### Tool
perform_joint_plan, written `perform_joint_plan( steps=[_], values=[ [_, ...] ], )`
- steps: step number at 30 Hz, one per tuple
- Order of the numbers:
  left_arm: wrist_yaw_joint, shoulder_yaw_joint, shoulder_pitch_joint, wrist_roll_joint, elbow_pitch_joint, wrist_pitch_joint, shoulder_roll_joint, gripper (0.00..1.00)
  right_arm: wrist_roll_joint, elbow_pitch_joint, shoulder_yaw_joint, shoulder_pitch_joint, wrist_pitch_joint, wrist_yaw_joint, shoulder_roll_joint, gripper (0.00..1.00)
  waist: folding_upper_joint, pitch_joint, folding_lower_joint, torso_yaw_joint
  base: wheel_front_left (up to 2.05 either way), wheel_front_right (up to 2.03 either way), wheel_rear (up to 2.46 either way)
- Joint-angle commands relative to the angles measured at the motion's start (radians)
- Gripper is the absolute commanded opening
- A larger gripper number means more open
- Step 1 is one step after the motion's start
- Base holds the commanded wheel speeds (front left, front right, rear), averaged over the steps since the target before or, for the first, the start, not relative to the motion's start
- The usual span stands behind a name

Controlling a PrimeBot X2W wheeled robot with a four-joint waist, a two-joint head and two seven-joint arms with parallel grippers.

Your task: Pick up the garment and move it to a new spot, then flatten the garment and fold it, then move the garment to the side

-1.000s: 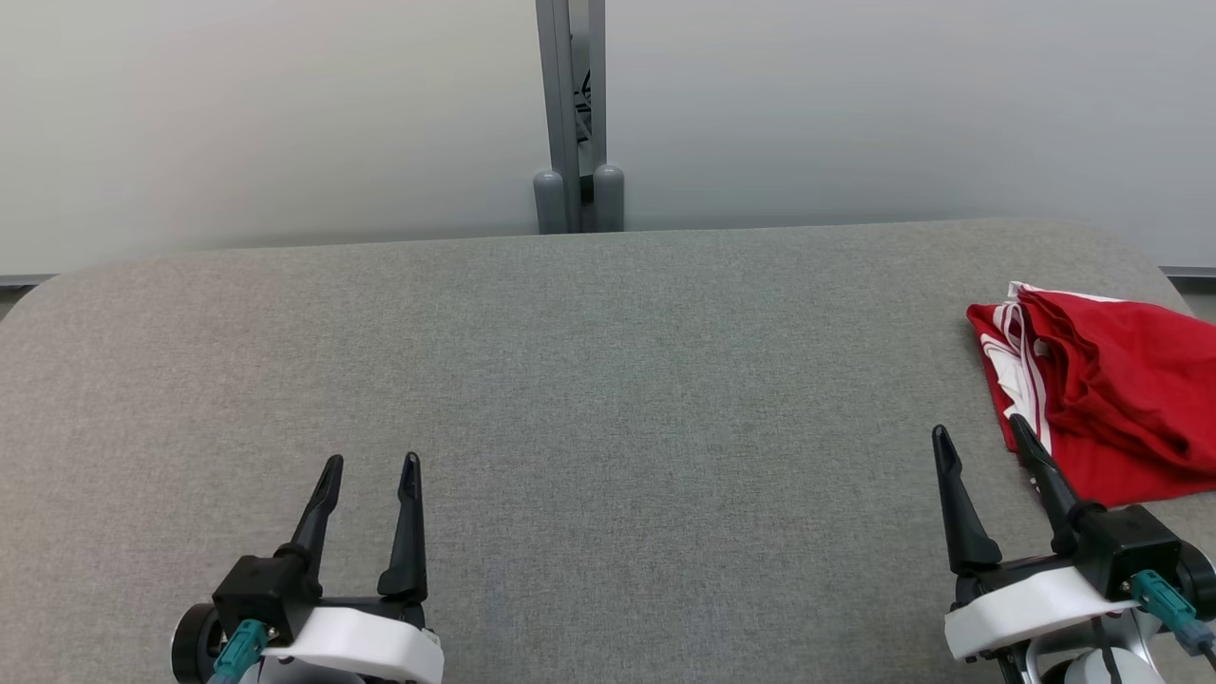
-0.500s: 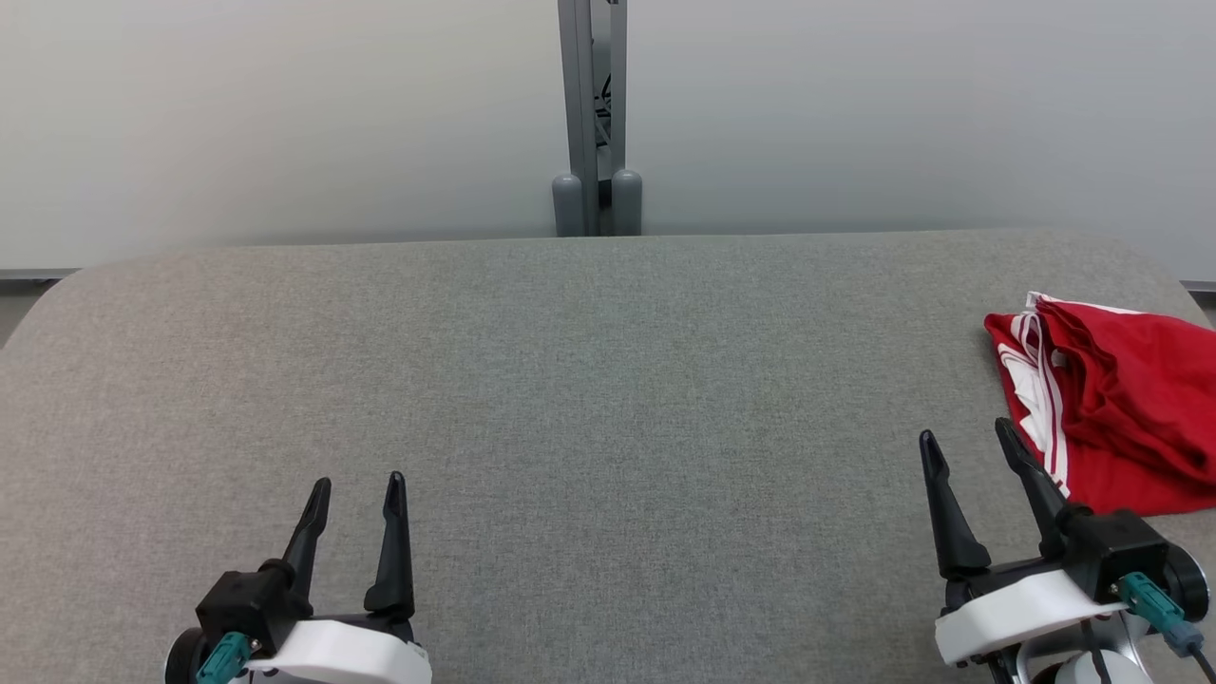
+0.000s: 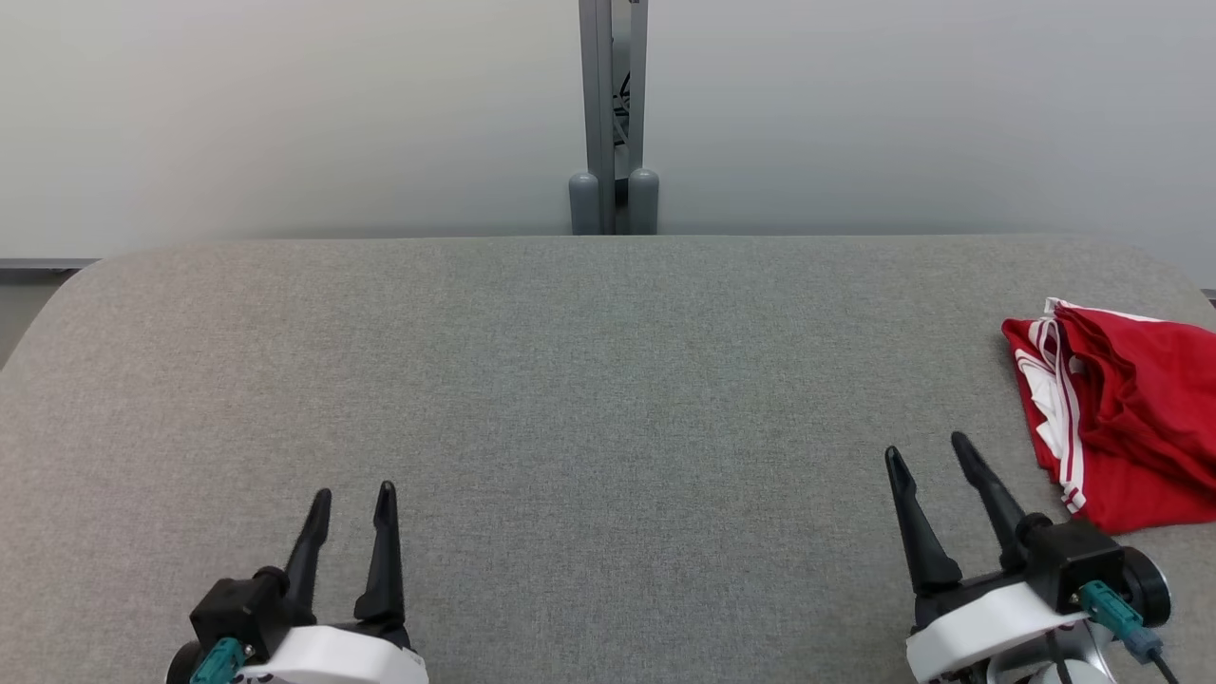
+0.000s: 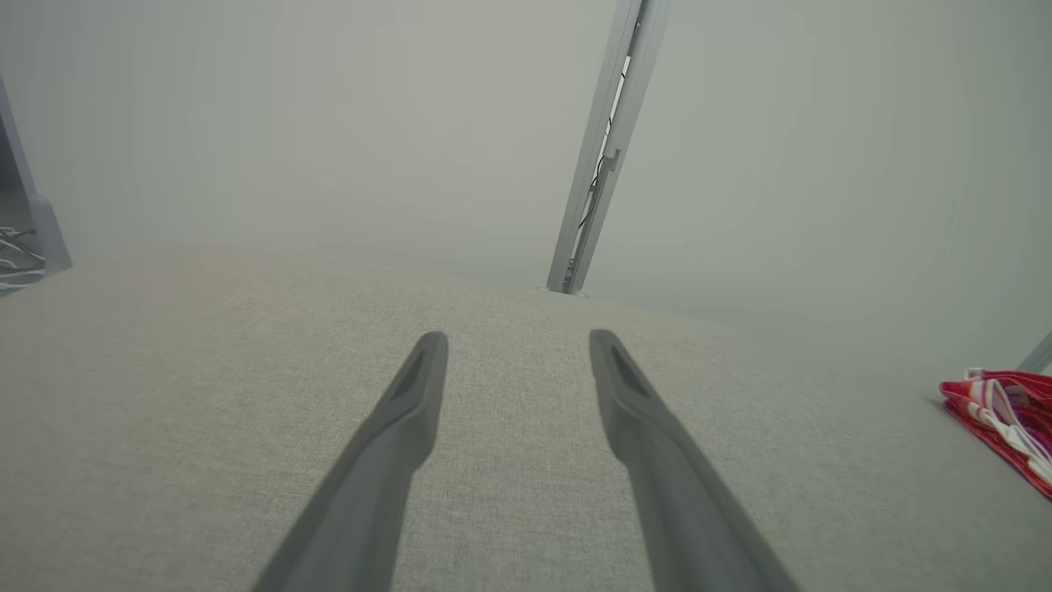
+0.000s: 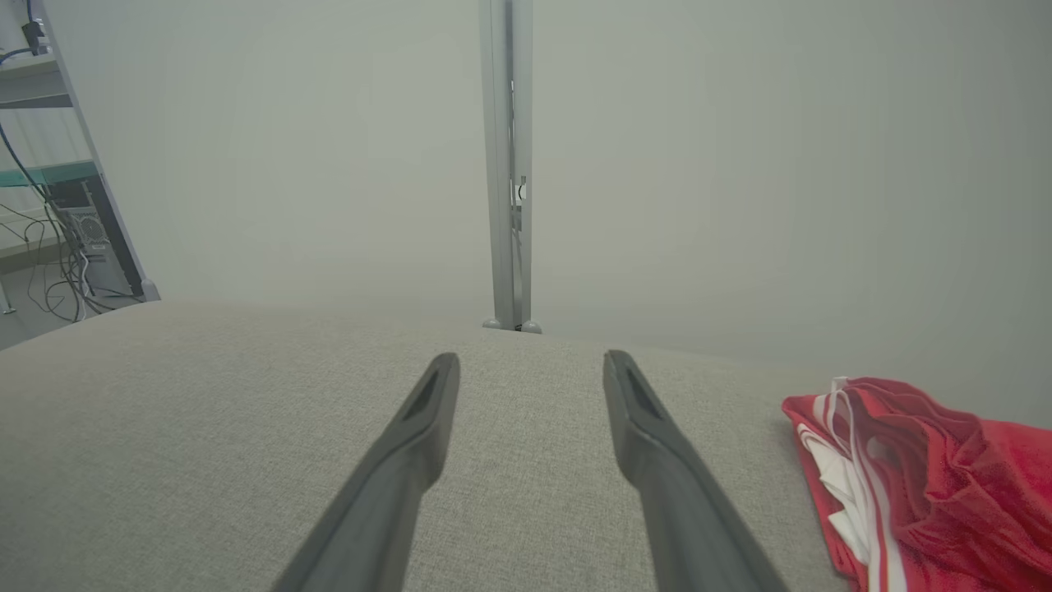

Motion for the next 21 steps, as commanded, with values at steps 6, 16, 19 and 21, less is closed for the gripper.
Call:
perform_joint_plan(
  steps=[6, 16, 19, 21],
  values=[
    [-0.003, 0.0, 0.023, -0.022, 0.038, 0.013, -0.004, 0.0, 0.029, 0.032, 0.002, 0.029, 0.004, 0.0, 0.01, 0.0, 0.0, 0.0, 0.0, 0.0, 0.0, 0.0, 0.0],
    [-0.025, 0.021, -0.008, -0.194, 0.045, 0.07, -0.003, 0.0, 0.241, 0.003, -0.033, 0.045, 0.044, 0.0, 0.005, 0.0, 0.0, 0.0, 0.0, -0.002, 0.0, 0.0, 0.0],
    [-0.031, 0.026, -0.016, -0.241, 0.046, 0.085, -0.003, 0.0, 0.299, -0.005, -0.042, 0.049, 0.054, 0.0, 0.004, 0.0, 0.0, 0.0, 0.0, -0.003, 0.0, 0.0, 0.0],
    [-0.035, 0.03, -0.022, -0.272, 0.047, 0.095, -0.002, 0.0, 0.336, -0.01, -0.048, 0.052, 0.061, 0.0, 0.003, 0.0, 0.0, 0.0, 0.0, -0.004, 0.0, 0.0, 0.0]
  ],
)
